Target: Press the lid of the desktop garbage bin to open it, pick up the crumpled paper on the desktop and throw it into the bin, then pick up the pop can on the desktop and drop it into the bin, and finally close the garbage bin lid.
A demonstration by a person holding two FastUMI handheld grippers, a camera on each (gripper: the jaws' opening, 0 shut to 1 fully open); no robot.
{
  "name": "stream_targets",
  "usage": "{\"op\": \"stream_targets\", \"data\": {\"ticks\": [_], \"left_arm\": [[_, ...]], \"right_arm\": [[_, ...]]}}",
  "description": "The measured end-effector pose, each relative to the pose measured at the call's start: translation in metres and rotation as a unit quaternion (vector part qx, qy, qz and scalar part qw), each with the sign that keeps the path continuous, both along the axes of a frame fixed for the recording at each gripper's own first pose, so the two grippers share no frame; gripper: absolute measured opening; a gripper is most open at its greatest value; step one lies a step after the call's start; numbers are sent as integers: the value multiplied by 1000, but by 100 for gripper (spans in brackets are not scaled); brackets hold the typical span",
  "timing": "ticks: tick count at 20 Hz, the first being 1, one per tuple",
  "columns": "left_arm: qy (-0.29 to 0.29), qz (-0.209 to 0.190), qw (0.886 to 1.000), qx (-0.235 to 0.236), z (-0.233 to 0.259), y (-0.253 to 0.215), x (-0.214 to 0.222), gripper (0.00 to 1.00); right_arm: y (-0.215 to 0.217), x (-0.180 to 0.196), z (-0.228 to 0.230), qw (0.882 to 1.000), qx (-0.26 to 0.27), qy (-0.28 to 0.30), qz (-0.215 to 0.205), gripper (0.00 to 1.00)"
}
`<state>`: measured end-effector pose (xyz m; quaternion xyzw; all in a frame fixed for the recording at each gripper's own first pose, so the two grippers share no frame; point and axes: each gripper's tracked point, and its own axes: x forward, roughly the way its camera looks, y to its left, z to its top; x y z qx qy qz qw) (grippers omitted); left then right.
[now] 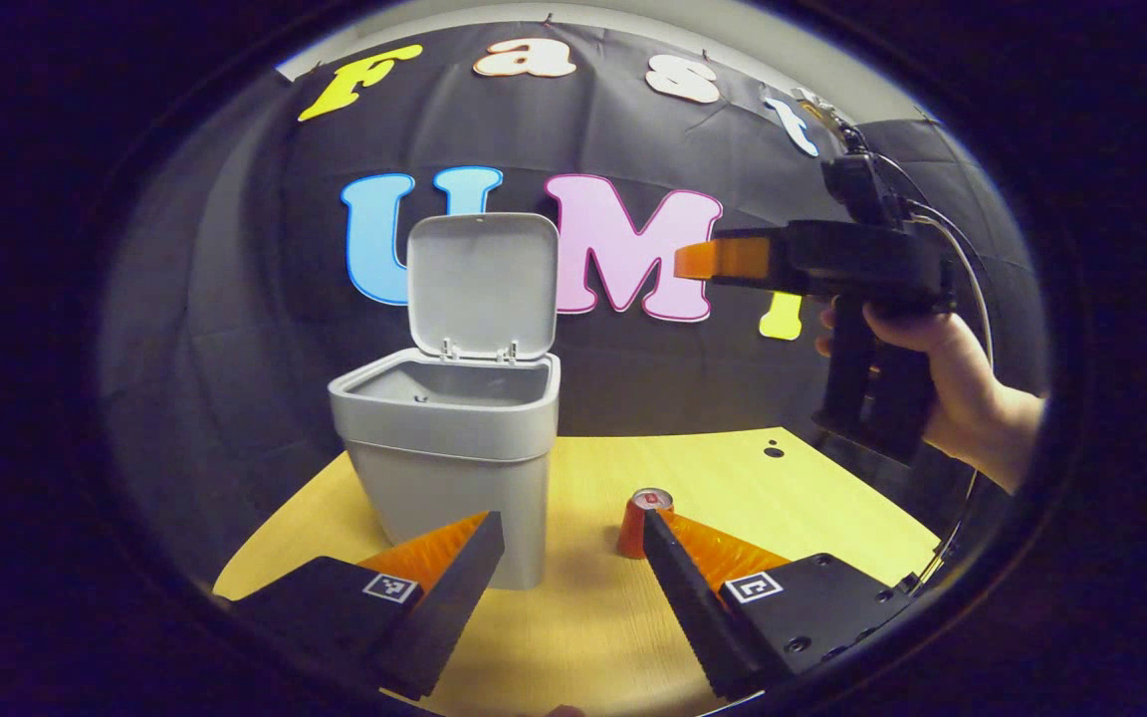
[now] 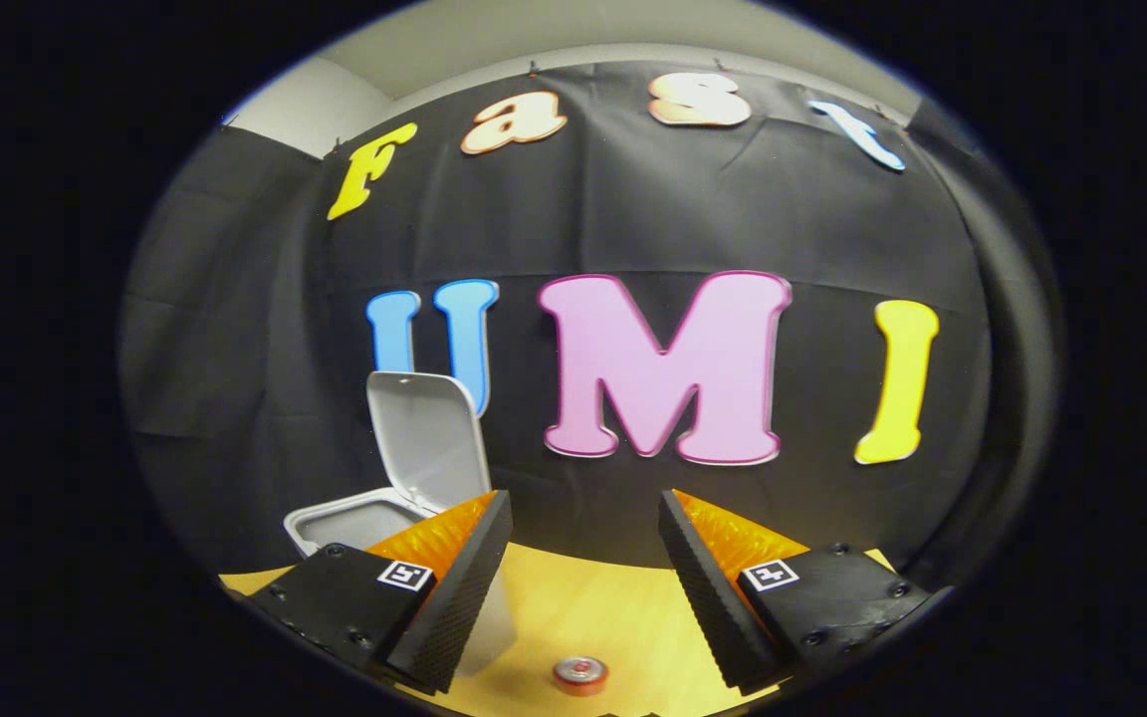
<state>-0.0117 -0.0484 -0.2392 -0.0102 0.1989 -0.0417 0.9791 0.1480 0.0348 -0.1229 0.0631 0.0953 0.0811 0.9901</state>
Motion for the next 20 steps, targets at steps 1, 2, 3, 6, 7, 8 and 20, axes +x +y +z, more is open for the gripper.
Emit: {"op": "stream_targets", "data": {"ticks": [1,2,3,6,7,8,20], "left_arm": [[2,-10,1000,3,-12,-7,9,96],[5,-18,1000,7,-26,-15,16,96],[8,-26,1000,11,-39,-22,24,96],[23,-44,999,10,-80,-41,46,96],[28,-48,998,8,-93,-49,54,96],[30,-52,998,8,-104,-55,62,96],[53,-63,996,43,-186,-99,135,96]], "right_arm": [[-15,-7,-8,1000,0,0,-15,96],[-30,-15,-16,1000,0,2,-30,96],[-43,-22,-24,999,-3,5,-41,96],[-81,-43,-48,997,-26,10,-70,96],[-96,-51,-57,996,-34,10,-80,96],[-108,-59,-65,995,-40,12,-90,96],[-170,-110,-137,985,-31,56,-163,96]]}}
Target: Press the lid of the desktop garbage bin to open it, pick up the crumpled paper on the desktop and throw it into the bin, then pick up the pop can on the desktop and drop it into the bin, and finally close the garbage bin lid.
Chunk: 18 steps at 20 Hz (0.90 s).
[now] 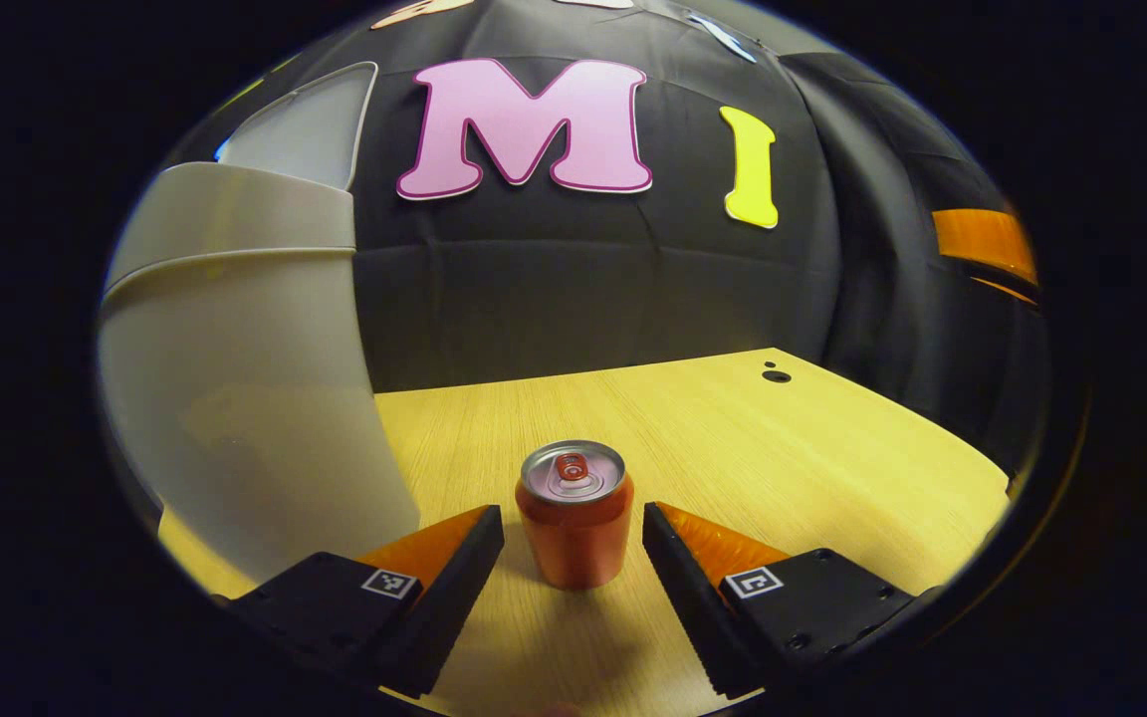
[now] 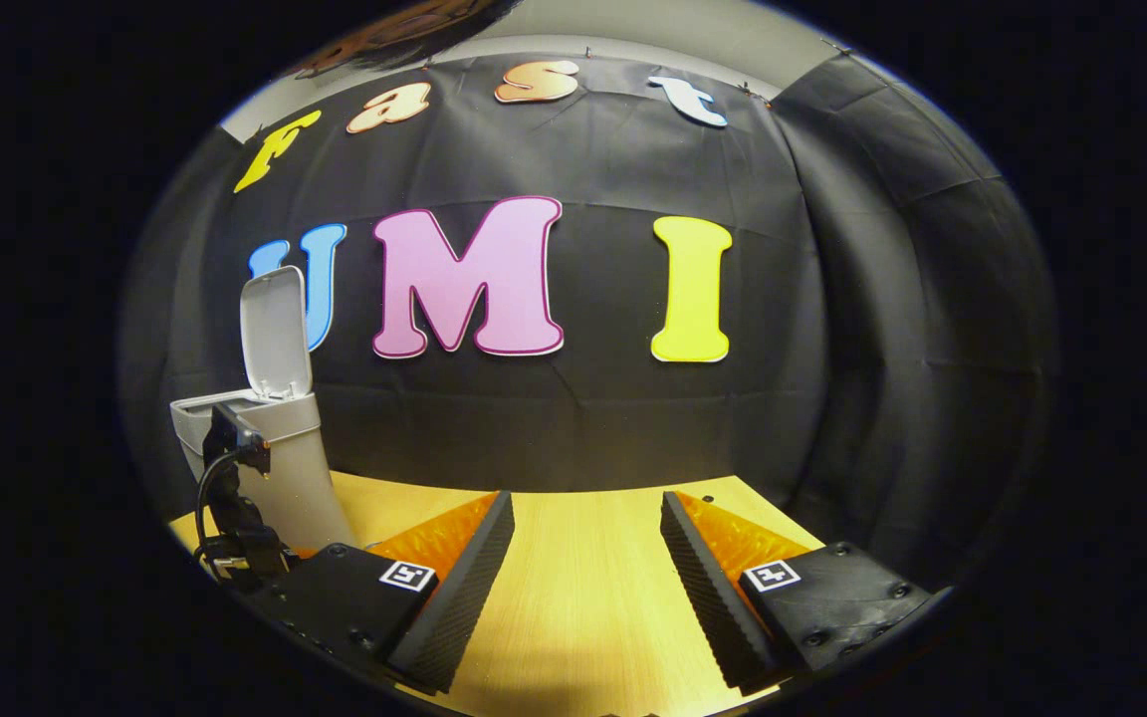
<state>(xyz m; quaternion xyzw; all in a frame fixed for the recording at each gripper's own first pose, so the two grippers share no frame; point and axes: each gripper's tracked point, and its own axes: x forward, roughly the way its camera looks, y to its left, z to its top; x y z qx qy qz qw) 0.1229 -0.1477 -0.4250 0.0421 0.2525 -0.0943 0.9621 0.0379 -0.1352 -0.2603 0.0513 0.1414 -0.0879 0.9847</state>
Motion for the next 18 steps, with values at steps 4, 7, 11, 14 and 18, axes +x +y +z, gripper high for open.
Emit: {"op": "stream_targets", "data": {"ticks": [4,7,11,14,18], "left_arm": [[4,3,1000,7,-14,0,10,96],[9,8,1000,2,-19,1,16,96],[12,11,1000,-2,-26,1,20,96],[13,9,1000,-13,-28,0,22,96],[4,10,1000,-19,-24,1,26,90]], "right_arm": [[-12,-1,-12,1000,-6,12,-6,96],[-14,0,-20,1000,-5,20,-5,96],[-10,-1,-27,1000,-3,29,-1,96],[-9,-3,-33,999,-3,37,2,96],[-10,-4,-32,999,-4,40,1,96]]}}
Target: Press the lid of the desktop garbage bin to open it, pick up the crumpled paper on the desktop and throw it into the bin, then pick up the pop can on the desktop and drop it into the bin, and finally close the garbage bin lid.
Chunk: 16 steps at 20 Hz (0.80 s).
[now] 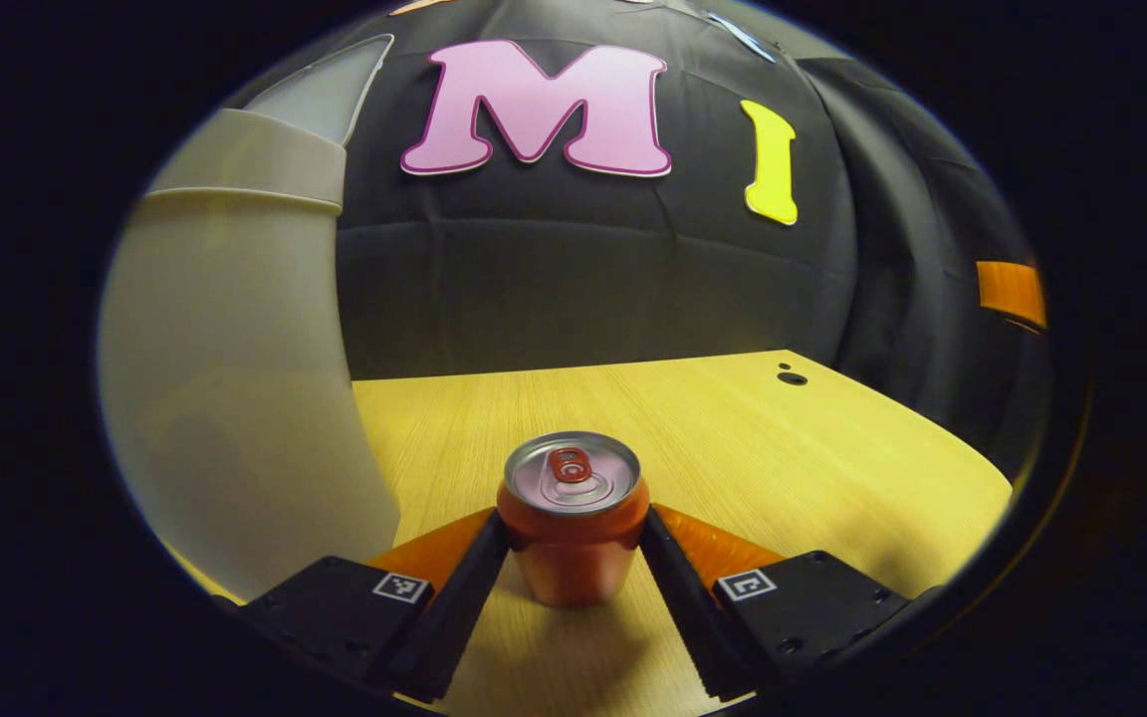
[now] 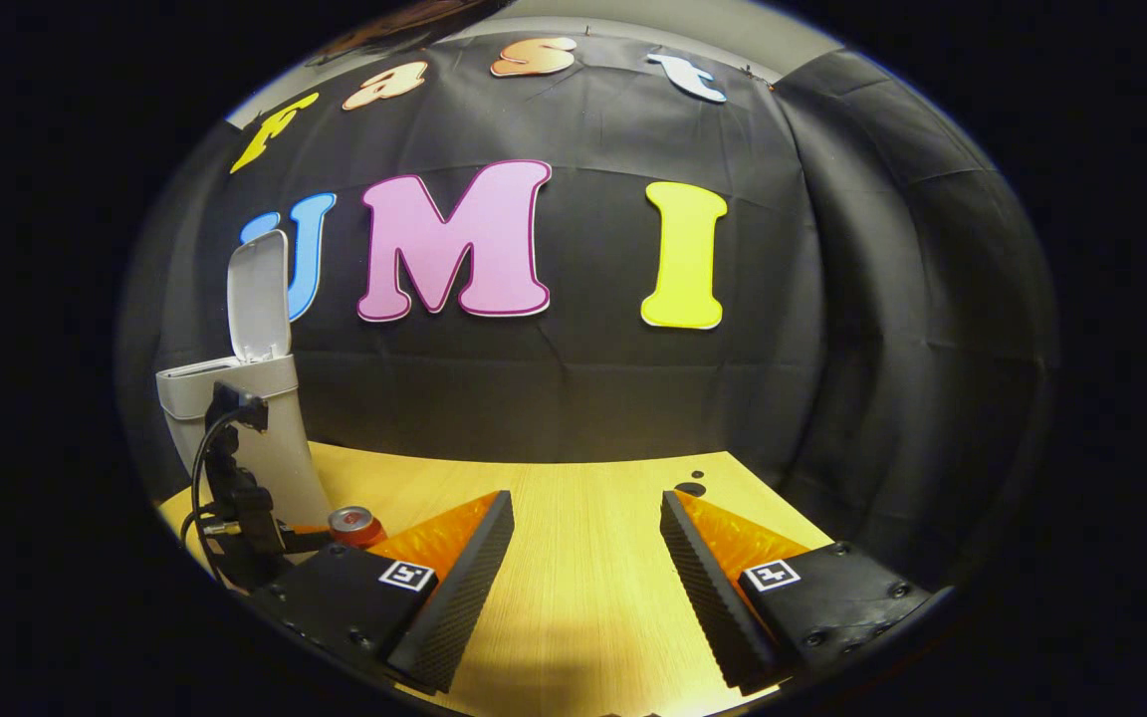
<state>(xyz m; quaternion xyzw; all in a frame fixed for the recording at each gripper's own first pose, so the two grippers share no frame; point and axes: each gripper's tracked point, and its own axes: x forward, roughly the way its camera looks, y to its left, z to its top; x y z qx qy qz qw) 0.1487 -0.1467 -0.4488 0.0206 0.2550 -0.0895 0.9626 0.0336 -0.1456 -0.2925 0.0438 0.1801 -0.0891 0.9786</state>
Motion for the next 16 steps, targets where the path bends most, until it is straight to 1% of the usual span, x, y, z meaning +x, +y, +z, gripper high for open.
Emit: {"op": "stream_targets", "data": {"ticks": [3,6,11,14,16], "left_arm": [[-1,-4,1000,2,10,-3,-2,89],[-19,-16,1000,2,41,-15,-2,89],[-65,-46,997,-5,134,-43,-6,89],[-98,-56,993,-34,197,-57,-7,88],[-113,-57,991,-45,233,-57,-6,88]], "right_arm": [[-1,-1,2,1000,-1,4,-2,96],[-1,-3,14,1000,-3,5,-3,96],[-9,-3,57,1000,-24,-3,-6,96],[-7,-5,85,1000,-23,-4,-5,96],[-6,-10,101,999,-33,0,-2,96]]}}
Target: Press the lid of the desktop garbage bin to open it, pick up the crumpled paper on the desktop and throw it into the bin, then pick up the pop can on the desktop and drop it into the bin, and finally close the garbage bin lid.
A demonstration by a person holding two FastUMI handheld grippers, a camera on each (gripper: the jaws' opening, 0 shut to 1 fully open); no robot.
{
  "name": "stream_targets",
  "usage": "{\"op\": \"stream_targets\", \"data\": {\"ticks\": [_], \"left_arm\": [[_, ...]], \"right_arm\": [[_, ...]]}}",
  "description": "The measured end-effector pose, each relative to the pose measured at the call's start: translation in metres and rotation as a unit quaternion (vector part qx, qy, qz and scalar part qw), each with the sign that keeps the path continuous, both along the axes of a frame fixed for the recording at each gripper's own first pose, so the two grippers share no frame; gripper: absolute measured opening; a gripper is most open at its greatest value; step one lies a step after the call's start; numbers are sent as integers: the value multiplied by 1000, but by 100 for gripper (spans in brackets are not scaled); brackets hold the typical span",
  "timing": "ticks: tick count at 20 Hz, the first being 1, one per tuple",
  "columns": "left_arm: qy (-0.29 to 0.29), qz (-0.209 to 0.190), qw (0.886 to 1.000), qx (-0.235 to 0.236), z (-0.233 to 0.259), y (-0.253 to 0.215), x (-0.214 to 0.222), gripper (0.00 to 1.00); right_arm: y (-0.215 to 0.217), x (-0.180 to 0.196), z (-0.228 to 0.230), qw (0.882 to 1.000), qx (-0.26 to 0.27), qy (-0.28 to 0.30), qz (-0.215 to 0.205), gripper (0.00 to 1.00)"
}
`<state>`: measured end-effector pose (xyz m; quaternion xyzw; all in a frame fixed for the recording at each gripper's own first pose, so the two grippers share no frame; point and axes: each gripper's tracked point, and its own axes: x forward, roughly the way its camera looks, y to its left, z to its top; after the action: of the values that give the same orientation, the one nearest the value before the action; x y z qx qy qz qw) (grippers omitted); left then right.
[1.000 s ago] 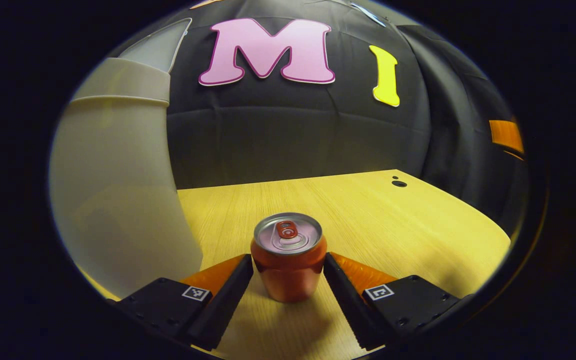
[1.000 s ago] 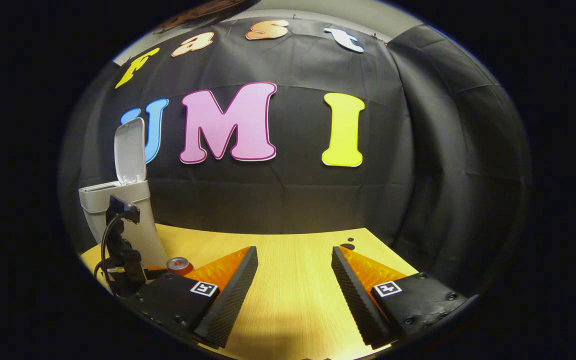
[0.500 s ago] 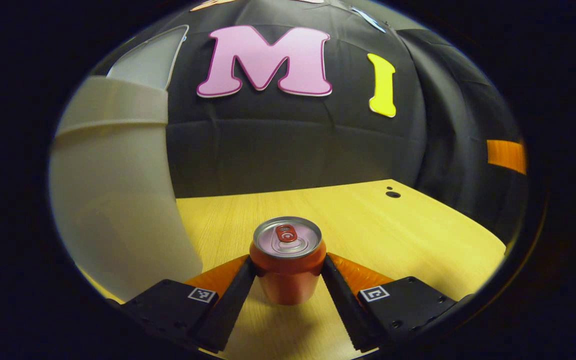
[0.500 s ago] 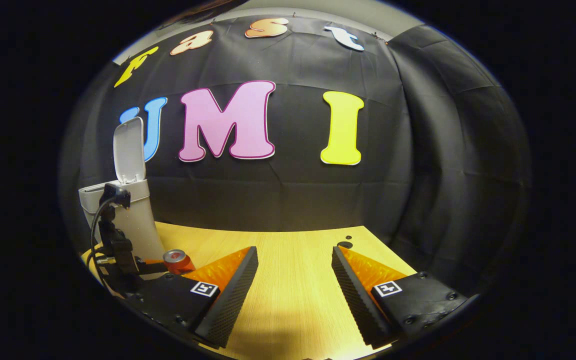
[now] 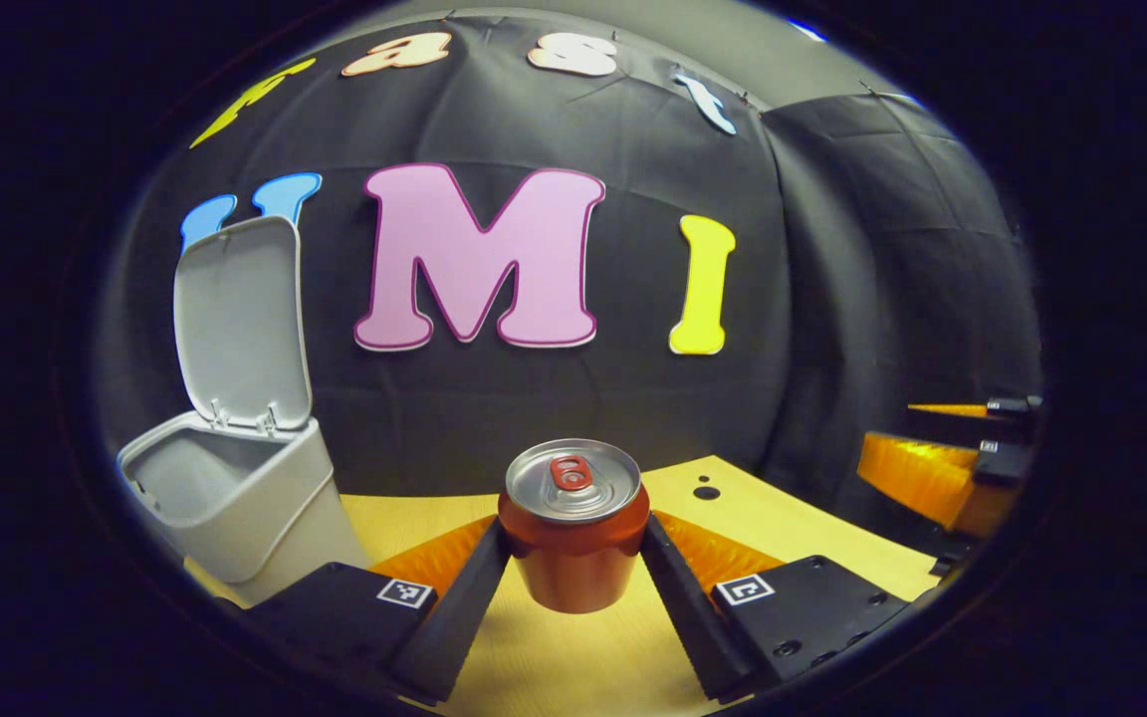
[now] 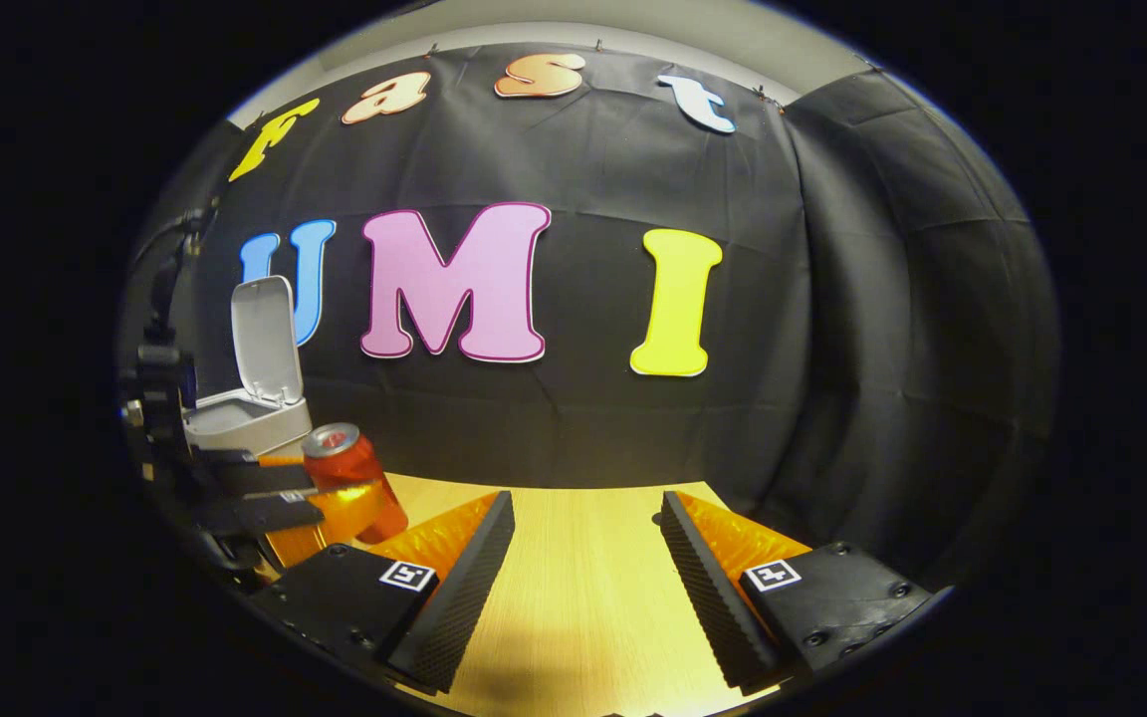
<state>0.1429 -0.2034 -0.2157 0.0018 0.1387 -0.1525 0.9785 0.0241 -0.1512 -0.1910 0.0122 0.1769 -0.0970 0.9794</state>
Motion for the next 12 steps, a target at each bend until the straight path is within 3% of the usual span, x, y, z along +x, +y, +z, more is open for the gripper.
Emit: {"op": "stream_targets", "data": {"ticks": [3,7,12], "left_arm": [[-35,12,999,9,55,25,5,88],[-74,61,995,42,109,98,13,88],[-65,136,986,72,116,206,8,87]], "right_arm": [[6,-10,24,1000,-13,6,10,96],[23,-17,58,1000,1,4,19,96],[50,-10,119,998,7,-45,34,96]]}}
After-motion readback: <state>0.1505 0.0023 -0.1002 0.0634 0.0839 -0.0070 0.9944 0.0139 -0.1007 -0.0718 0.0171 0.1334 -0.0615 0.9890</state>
